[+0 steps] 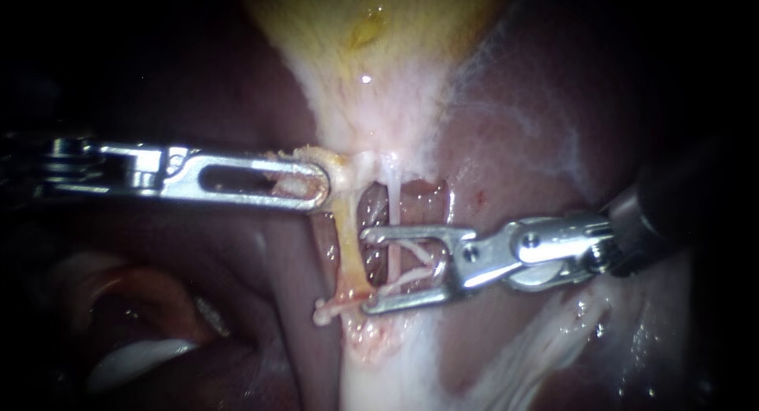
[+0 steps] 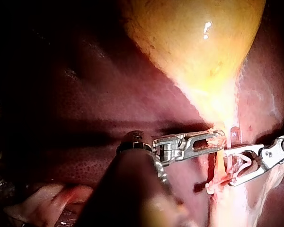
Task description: Clipping second clip left tube
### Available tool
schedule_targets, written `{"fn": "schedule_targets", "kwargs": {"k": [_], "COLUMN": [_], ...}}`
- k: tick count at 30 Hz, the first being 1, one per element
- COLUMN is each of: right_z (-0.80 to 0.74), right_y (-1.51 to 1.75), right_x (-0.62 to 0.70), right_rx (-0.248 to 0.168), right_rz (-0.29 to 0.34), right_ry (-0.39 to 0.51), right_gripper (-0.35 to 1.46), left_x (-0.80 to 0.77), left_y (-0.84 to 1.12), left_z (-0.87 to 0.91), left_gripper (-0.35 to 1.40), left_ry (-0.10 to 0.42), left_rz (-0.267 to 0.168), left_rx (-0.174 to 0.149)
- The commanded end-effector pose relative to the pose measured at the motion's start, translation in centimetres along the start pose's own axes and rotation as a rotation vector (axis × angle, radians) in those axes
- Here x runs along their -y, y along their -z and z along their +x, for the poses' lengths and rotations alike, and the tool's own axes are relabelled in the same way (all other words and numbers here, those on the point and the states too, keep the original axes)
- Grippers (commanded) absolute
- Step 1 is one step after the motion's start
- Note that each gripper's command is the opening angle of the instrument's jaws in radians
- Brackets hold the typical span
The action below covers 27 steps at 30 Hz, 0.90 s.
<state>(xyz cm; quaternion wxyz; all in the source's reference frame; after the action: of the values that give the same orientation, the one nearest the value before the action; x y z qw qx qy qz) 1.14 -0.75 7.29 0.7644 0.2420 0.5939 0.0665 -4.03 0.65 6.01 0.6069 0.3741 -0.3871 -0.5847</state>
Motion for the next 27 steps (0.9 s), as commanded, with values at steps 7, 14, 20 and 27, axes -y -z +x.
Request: {"fn": "schedule_targets", "kwargs": {"k": [7, 14, 20, 27], "right_z": [-0.16, -0.17, -0.14, -0.17], "right_y": [-0.29, -0.4, -0.53, -0.57], "right_x": [-0.03, 0.0, -0.03, -0.03], "right_rx": [0.003, -0.004, -0.087, -0.091], "right_rz": [0.021, 0.094, 0.113, 0.123], "right_ry": [-0.02, -0.12, -0.207, -0.259], "right_gripper": [0.5, 0.46, 0.43, 0.36], "left_x": [0.02, 0.03, 0.03, 0.03], "left_y": [-0.01, -0.01, -0.04, -0.04], "left_z": [0.01, 0.0, 0.0, 0.0], "left_gripper": [-0.35, -0.35, -0.35, -0.35], "left_ry": [0.001, 0.001, 0.001, 0.001], "left_rz": [-0.002, -0.002, -0.003, -0.003], "left_rx": [0.002, 0.002, 0.003, 0.003]}}
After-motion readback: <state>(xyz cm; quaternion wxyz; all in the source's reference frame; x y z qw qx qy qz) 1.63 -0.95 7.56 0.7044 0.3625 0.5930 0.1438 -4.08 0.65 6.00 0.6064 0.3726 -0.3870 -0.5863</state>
